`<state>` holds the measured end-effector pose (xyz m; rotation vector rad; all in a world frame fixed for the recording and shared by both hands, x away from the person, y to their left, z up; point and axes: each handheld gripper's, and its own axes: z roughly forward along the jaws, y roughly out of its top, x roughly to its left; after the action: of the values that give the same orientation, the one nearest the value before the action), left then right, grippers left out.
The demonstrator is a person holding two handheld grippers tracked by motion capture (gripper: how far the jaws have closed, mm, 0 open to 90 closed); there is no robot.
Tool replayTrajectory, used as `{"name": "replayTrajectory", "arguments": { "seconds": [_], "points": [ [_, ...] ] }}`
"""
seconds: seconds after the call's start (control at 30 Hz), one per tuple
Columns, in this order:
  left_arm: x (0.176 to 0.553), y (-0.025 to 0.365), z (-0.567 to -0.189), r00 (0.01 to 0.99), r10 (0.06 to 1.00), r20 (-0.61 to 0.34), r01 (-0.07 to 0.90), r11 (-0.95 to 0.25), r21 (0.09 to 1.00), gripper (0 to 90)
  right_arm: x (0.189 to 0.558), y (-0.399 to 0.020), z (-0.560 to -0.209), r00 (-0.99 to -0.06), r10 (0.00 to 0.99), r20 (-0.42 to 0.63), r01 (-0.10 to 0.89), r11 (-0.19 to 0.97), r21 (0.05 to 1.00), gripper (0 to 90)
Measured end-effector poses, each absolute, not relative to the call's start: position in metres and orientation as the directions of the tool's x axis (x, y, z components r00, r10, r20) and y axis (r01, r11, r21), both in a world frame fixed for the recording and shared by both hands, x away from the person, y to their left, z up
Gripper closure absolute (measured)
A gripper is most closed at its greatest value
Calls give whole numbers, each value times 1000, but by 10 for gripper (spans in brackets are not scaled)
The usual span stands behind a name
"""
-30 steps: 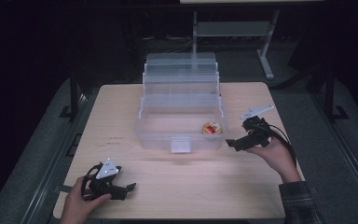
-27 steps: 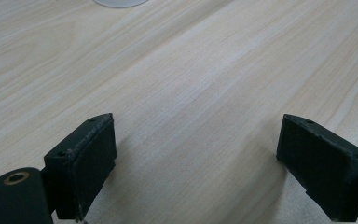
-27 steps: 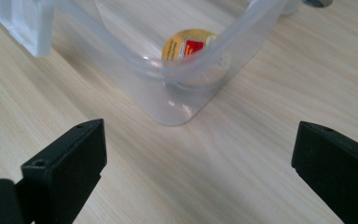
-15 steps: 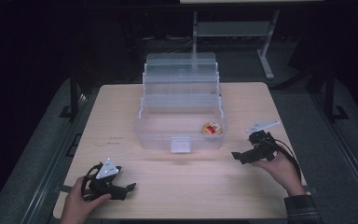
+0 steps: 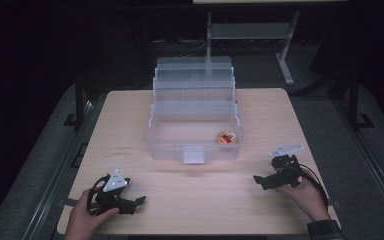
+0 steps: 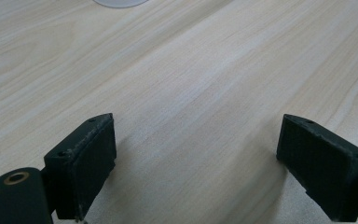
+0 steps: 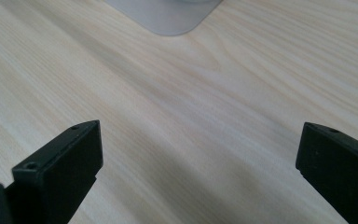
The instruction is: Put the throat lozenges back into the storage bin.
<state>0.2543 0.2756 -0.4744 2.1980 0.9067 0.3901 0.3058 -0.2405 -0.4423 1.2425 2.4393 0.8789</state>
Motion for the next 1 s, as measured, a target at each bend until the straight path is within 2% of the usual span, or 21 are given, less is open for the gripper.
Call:
{"name": "replayTrajectory", "arguments": {
  "seconds": [0.63, 1.0],
  "points": [
    [254, 276, -475, 707, 707, 7, 489, -496, 717, 110, 277, -261, -469, -556, 831, -27, 613, 432, 662, 1],
    [254, 276, -475, 707, 707, 7, 489, -496, 717, 110, 273, -265, -478, -547, 837, -8, 622, 413, 665, 0]
  ]
}}
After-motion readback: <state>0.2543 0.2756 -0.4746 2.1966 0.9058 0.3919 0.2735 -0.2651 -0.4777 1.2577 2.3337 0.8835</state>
